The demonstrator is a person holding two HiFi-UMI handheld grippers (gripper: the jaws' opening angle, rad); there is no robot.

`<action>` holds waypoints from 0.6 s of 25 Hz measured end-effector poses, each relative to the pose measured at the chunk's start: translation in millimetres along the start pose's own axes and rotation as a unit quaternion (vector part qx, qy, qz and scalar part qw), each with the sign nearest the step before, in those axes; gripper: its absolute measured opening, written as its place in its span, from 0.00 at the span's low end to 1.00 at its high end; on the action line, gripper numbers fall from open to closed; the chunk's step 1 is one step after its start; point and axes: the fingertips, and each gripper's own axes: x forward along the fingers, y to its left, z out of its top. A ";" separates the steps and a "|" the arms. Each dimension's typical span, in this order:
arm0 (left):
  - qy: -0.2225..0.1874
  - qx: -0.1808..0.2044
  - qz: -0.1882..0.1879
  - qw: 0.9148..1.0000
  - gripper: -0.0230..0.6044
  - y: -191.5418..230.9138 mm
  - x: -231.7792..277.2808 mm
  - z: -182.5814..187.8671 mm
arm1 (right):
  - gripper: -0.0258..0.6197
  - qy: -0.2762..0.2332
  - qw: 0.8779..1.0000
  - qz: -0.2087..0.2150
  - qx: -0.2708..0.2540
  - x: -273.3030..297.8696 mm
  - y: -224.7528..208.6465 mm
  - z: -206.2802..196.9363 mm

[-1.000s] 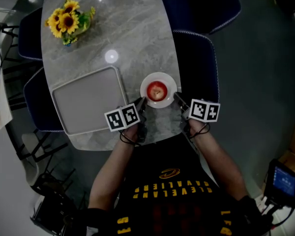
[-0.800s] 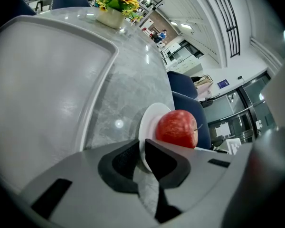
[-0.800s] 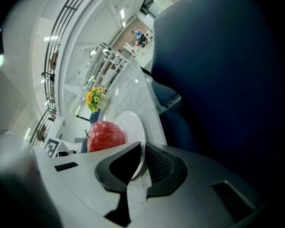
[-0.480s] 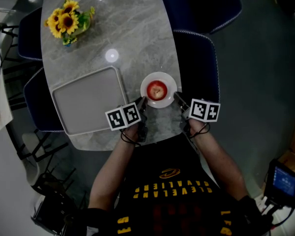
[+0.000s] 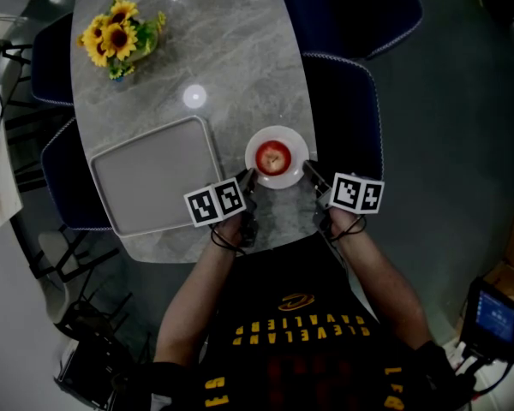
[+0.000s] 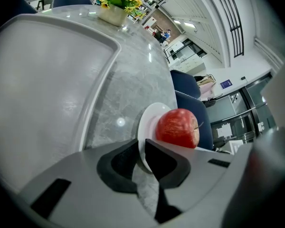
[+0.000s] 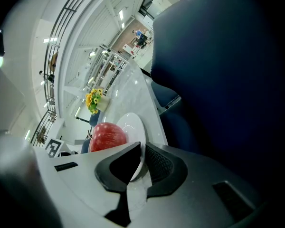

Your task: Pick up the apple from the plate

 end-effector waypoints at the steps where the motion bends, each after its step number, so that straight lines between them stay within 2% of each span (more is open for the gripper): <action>1: 0.000 0.000 0.000 1.000 0.09 0.2 0.0 0.2 | 0.10 0.000 1.000 0.000 -0.001 0.2 0.2 0.0; 15: -0.003 0.015 0.014 1.000 0.11 -1.0 0.8 0.5 | 0.10 0.003 0.999 -0.022 -0.048 -0.6 0.0 0.6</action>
